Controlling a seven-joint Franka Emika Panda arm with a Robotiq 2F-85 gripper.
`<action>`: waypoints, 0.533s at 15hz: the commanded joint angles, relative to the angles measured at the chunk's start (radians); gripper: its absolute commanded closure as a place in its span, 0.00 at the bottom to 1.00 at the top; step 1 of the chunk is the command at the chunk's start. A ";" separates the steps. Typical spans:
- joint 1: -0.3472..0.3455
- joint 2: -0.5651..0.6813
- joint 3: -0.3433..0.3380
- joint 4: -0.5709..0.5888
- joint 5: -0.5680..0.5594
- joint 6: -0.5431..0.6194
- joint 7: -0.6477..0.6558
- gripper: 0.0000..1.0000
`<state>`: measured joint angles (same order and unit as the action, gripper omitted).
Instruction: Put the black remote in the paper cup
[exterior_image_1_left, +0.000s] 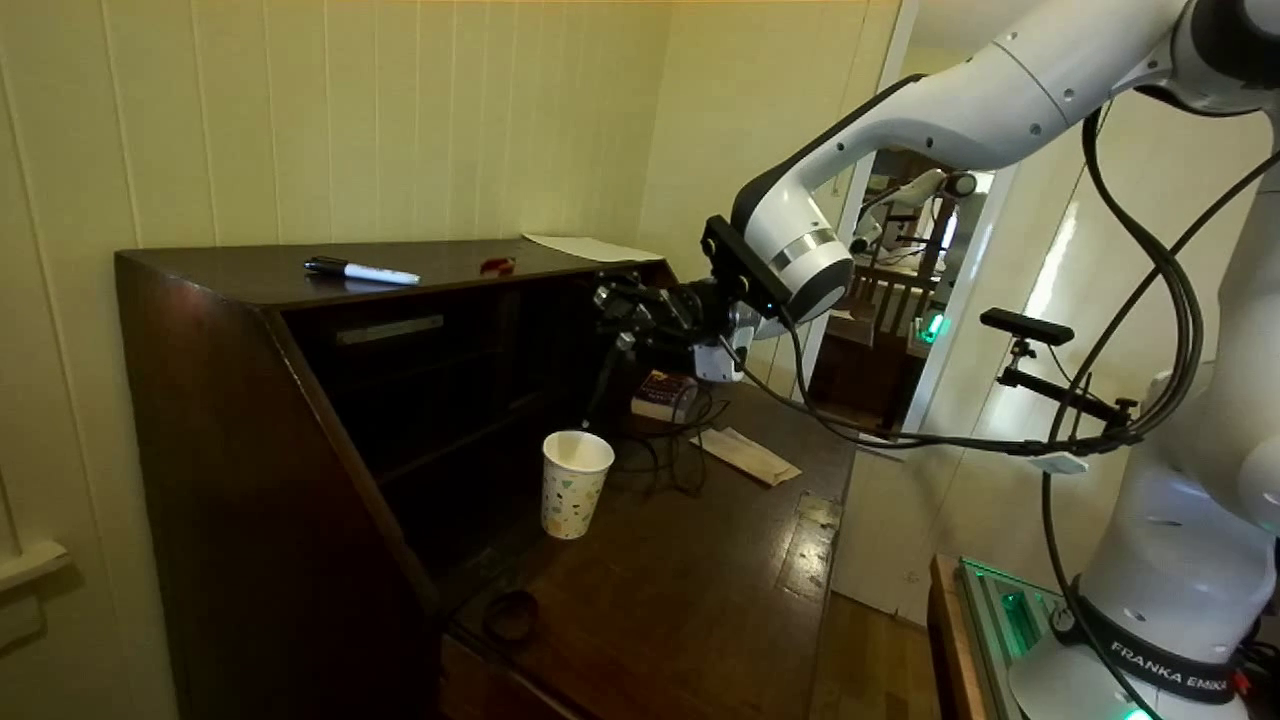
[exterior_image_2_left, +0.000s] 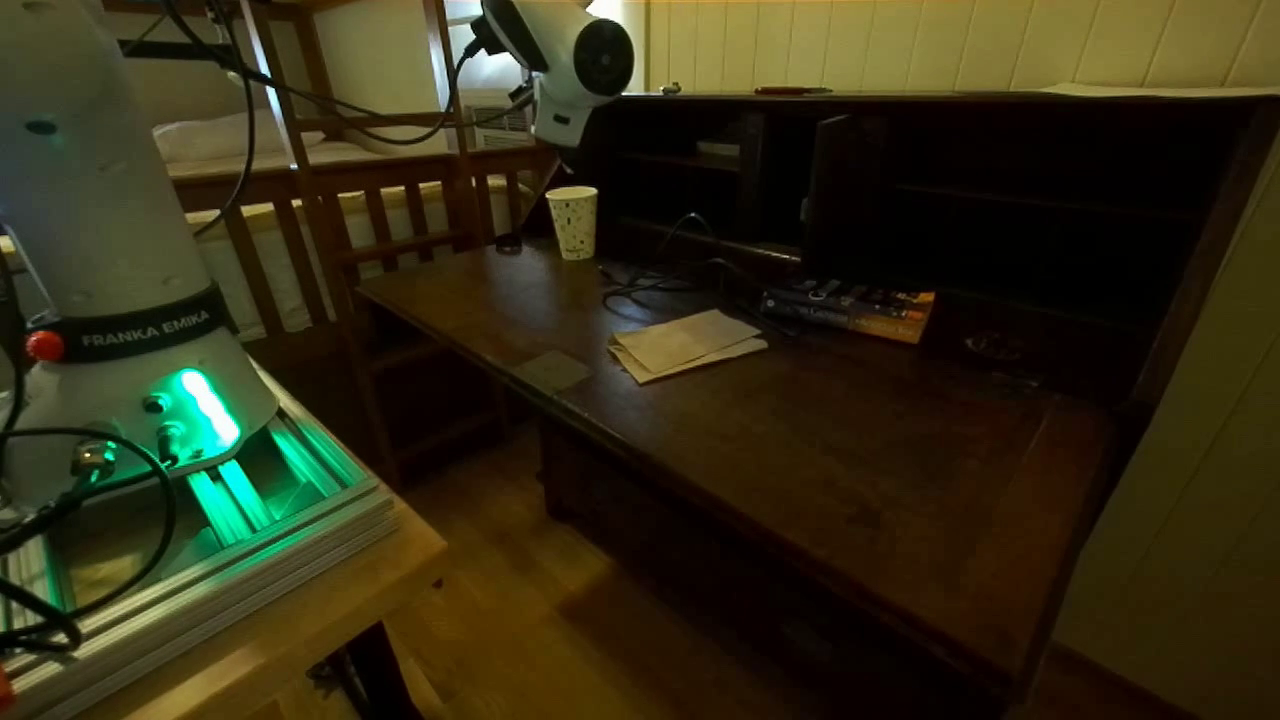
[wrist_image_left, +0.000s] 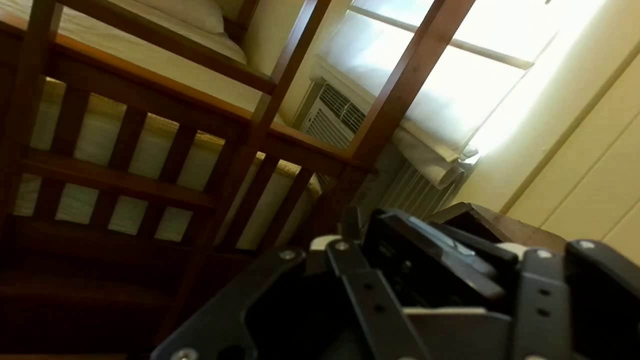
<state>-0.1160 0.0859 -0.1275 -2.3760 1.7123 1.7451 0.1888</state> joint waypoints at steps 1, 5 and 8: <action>-0.004 0.032 0.000 0.028 0.022 -0.032 0.067 0.92; -0.002 0.050 0.001 0.030 0.016 -0.027 0.106 0.92; 0.004 0.065 0.007 0.032 0.018 -0.024 0.123 0.92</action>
<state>-0.1149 0.1293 -0.1262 -2.3648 1.7130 1.7380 0.2777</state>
